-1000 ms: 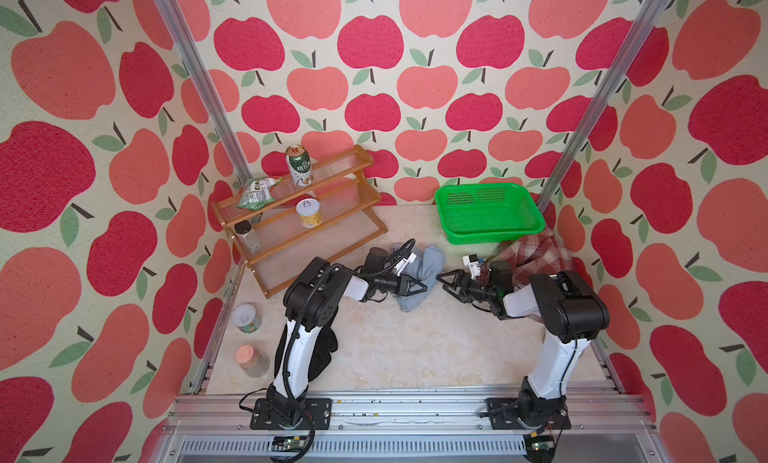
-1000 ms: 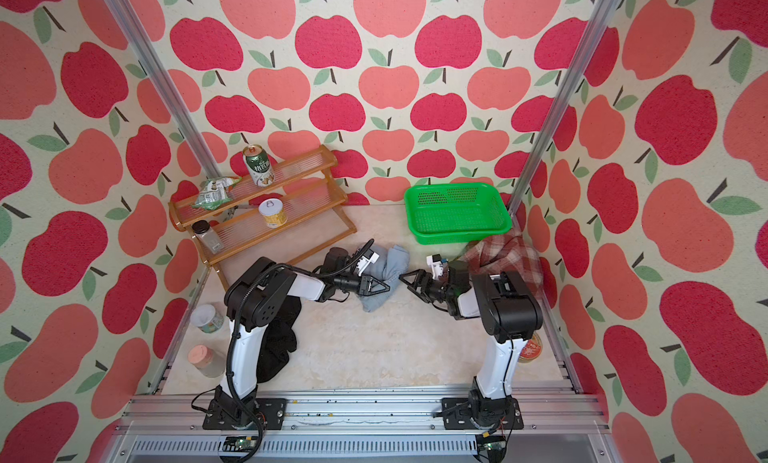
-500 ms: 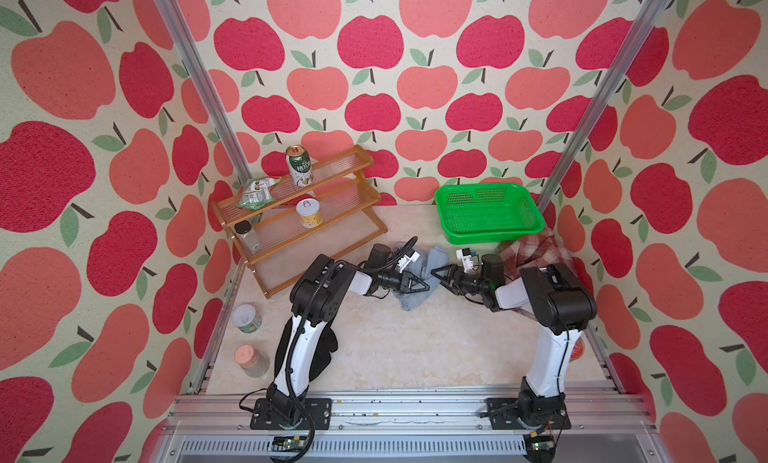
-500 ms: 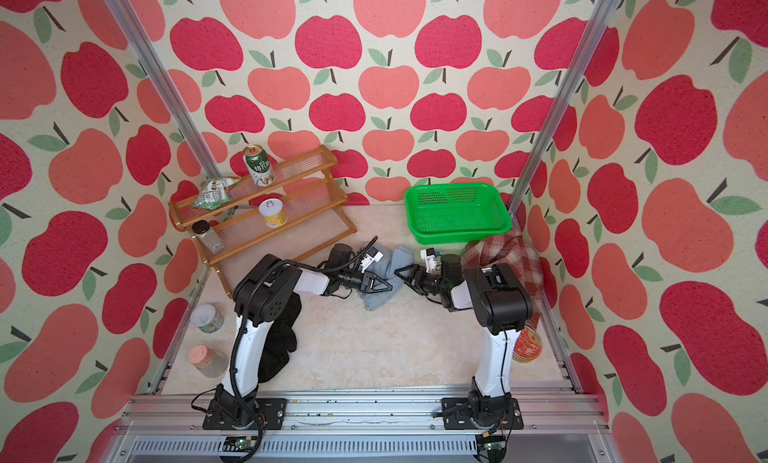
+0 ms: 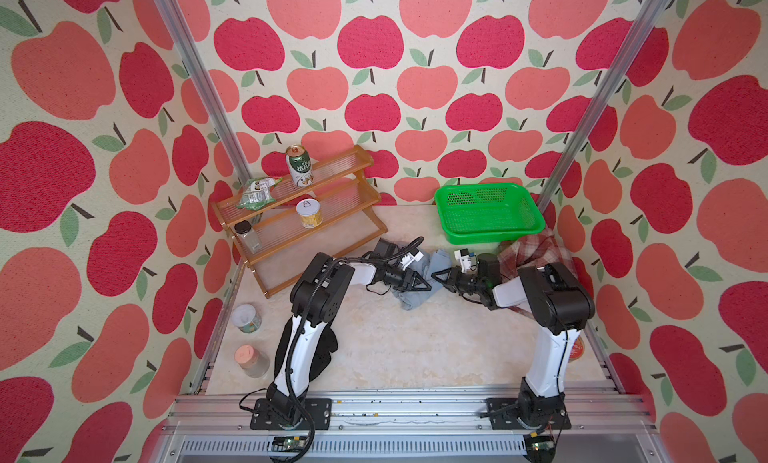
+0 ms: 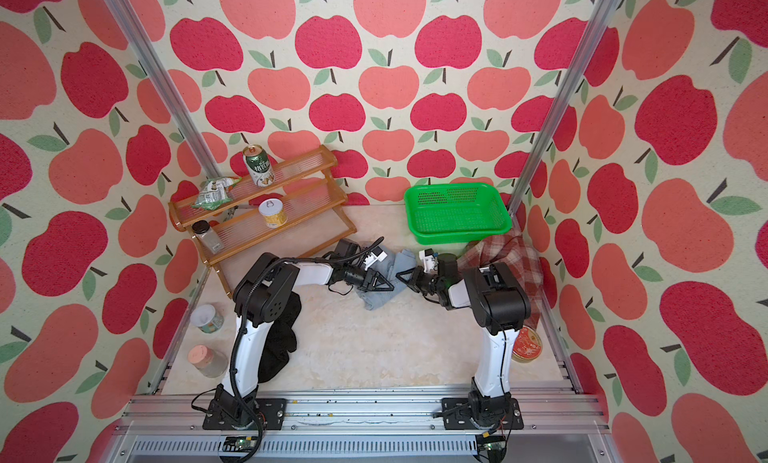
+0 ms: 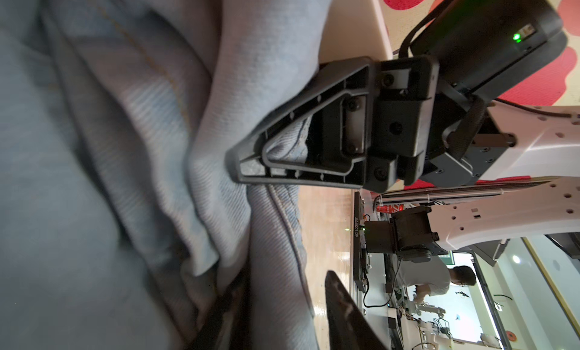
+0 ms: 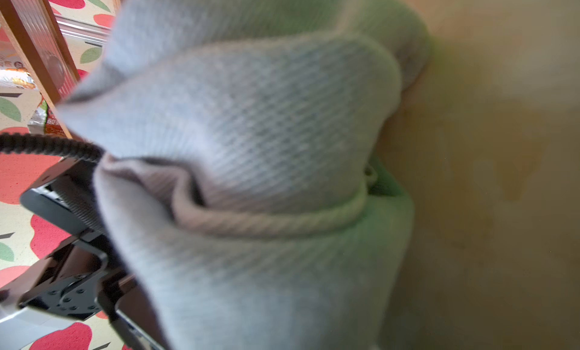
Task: Roll up the skirts
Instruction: Roll the skirt at the center of the board.
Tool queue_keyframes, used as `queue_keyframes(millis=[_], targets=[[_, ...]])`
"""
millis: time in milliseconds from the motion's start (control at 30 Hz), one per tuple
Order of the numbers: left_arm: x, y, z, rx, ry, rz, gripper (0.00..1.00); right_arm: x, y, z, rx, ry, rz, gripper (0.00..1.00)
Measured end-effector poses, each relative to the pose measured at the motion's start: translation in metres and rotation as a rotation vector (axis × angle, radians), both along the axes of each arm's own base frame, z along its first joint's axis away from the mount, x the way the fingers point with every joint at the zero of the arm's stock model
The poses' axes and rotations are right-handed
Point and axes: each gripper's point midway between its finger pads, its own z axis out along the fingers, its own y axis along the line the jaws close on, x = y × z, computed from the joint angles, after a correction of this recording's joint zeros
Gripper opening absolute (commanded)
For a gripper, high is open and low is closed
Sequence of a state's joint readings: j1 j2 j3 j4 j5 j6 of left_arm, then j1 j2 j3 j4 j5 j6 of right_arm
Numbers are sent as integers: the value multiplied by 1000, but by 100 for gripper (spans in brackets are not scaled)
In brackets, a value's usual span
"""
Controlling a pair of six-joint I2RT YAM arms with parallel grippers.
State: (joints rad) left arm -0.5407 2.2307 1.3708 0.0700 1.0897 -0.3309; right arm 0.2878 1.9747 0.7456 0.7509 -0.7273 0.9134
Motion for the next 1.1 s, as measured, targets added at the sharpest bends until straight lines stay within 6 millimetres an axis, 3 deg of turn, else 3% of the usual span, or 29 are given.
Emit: queue_keyframes(millis=[167,300,400,467,567,667,767,833,1100], targets=[[25,25,23,193,-232,150,56,-3,-4,2,-31,23,-24,0],[38,41,77,324,-621,243,63,-5,-7,1,-45,45,-34,0],[9,18,124,359,-1016,201,65,-7,-8,1,-51,55,-37,0],[-22,-9,139,357,-1230,130,66,-8,-9,2,-55,62,-40,0],[-66,-43,124,383,-1454,-9,75,-9,-9,3,-60,72,-42,0],[-79,-52,80,503,-1559,-130,76,-11,-10,3,-64,84,-41,0],[-71,-45,39,644,-1589,-201,76,-11,-11,2,-69,88,-40,0],[-65,-38,22,718,-1593,-219,76,-11,-11,2,-73,90,-38,0],[-34,-28,-4,969,-1587,-181,74,-13,-14,2,-79,101,-39,0]])
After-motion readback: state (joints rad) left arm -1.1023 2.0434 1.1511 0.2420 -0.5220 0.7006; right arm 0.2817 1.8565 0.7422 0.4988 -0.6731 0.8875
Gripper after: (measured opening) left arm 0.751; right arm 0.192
